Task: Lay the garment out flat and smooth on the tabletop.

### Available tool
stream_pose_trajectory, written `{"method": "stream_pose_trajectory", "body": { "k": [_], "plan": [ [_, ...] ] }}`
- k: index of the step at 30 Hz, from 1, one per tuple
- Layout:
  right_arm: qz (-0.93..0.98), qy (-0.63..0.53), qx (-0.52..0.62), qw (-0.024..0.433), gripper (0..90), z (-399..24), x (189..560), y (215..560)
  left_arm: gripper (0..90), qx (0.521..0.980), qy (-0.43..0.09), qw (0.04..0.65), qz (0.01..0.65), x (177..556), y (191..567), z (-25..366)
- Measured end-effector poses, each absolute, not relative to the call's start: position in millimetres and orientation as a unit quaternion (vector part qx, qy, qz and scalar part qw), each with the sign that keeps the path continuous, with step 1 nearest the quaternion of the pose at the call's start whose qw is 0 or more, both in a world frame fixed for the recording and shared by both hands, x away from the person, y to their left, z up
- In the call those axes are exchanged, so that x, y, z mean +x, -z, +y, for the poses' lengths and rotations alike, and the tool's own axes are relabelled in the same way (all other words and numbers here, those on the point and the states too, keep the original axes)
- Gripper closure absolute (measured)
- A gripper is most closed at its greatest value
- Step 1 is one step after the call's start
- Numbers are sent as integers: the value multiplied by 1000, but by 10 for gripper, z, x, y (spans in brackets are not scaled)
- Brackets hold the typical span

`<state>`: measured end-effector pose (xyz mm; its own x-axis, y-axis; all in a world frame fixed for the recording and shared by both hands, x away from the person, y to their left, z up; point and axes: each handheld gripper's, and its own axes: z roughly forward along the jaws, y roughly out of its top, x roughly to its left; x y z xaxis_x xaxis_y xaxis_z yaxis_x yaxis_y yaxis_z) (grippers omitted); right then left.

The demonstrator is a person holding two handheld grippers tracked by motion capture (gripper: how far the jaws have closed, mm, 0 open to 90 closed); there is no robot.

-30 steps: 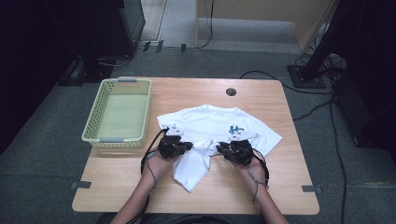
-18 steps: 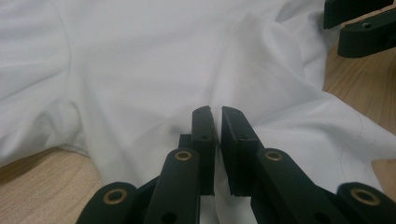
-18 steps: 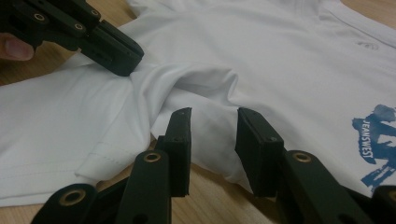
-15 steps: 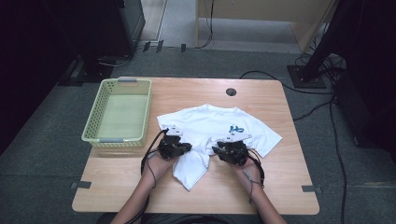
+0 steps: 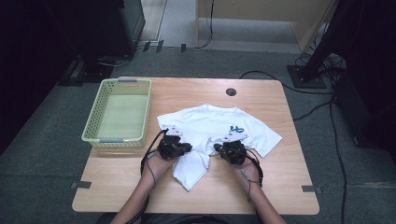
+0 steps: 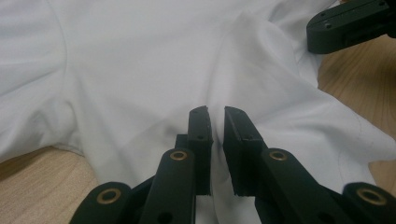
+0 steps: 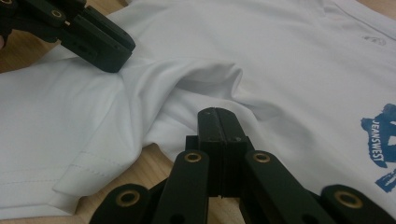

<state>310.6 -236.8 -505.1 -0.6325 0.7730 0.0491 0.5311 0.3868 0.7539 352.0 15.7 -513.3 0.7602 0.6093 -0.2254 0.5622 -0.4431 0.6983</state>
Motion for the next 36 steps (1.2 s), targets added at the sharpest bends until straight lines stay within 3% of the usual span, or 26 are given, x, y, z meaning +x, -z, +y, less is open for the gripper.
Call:
{"method": "stream_pose_trajectory", "body": {
  "k": [36],
  "plan": [
    [789,-396,440,166,900,-2940,2594,4853,796,852,-58,389,346,3528,5131,241]
  ]
}}
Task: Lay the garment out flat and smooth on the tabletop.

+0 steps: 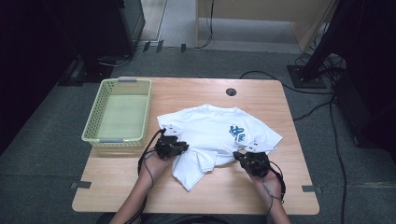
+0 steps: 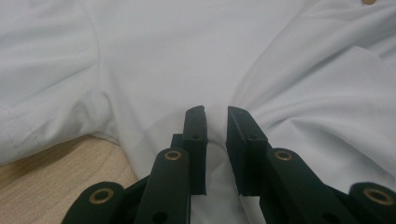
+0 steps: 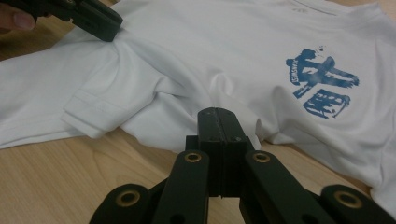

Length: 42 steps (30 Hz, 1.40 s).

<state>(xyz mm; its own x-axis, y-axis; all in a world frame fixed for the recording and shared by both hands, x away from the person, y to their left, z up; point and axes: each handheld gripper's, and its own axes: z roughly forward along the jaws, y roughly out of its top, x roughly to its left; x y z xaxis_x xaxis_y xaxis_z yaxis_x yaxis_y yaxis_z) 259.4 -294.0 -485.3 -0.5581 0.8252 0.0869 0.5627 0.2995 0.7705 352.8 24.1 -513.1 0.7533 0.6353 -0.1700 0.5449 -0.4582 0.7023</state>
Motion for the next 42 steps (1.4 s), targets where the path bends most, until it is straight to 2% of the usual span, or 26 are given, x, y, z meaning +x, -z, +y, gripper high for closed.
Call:
{"method": "stream_pose_trajectory", "body": {
  "k": [21,34,37,42],
  "plan": [
    [769,-400,474,156,900,-3197,2210,4871,769,858,-66,381,337,3486,5120,227],
    [755,-398,488,184,900,-3248,2190,4845,732,862,-75,378,329,3467,5118,201],
    [751,-405,490,180,845,-3231,2214,4865,725,862,-74,378,329,3466,5118,199],
    [758,-409,479,172,832,-3139,2221,4880,664,857,-73,385,334,3449,5081,192]
  ]
}}
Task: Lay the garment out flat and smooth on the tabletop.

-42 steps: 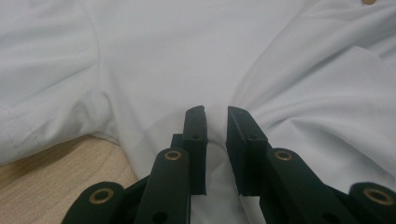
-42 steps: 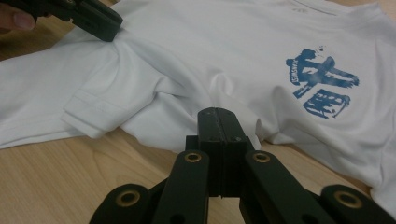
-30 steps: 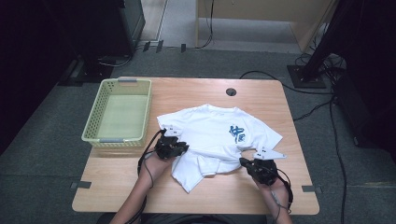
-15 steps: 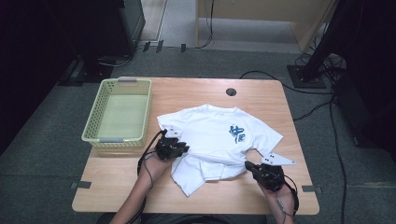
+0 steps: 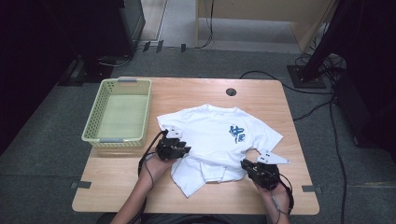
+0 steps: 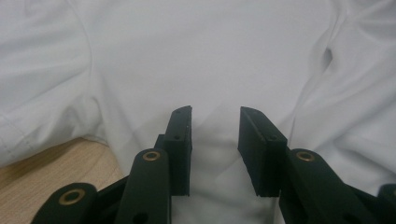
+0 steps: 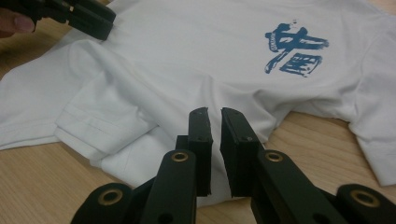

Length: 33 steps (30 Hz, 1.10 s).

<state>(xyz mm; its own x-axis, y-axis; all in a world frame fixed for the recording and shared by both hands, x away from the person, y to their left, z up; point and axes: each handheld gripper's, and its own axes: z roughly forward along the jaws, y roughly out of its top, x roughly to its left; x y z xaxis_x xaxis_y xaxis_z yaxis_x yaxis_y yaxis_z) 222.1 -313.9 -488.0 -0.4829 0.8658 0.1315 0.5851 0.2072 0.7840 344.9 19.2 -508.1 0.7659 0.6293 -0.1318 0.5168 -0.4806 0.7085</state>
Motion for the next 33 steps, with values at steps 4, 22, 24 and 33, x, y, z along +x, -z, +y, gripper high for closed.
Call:
{"method": "stream_pose_trajectory", "body": {
  "k": [4,22,24,33],
  "plan": [
    [763,-404,478,162,812,-3083,2261,4936,631,847,-82,403,336,3375,4985,200],
    [787,-365,475,150,600,-2932,2399,5170,370,856,-99,395,318,3029,5121,112],
    [785,-368,475,149,540,-2924,2394,5170,351,859,-104,389,316,3008,5160,112],
    [793,-370,460,153,428,-2853,2376,5195,309,864,-122,380,308,2957,5184,95]
  ]
}}
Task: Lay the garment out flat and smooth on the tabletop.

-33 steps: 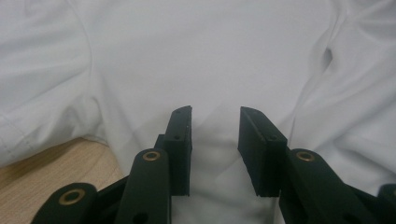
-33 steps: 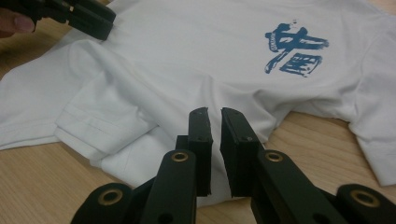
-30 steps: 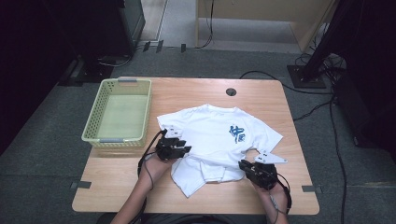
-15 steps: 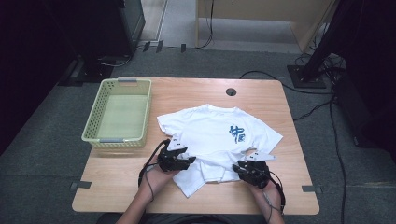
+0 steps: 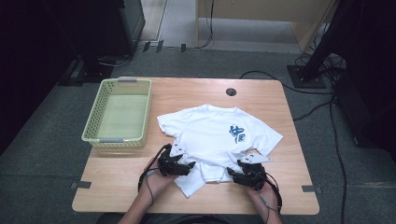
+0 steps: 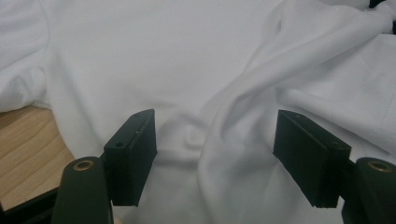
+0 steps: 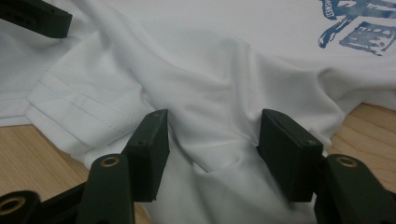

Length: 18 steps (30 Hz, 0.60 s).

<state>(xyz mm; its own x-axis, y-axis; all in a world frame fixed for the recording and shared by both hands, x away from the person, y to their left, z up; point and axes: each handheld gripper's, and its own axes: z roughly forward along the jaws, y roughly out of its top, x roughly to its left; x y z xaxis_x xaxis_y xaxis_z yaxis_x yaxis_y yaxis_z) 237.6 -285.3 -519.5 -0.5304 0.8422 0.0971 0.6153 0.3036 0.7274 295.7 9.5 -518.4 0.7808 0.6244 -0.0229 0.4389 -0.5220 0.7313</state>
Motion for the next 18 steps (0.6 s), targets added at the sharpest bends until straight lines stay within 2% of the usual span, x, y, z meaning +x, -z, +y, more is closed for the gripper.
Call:
{"method": "stream_pose_trajectory", "body": {
  "k": [4,9,18],
  "plan": [
    [798,-363,450,171,321,-2812,2334,5220,291,864,-129,378,308,2922,5197,97],
    [798,-353,453,184,242,-2809,2284,5237,278,863,-135,375,310,2895,5204,120],
    [795,-342,465,189,204,-2910,2226,5229,260,862,-141,371,315,2876,5200,198]
  ]
}}
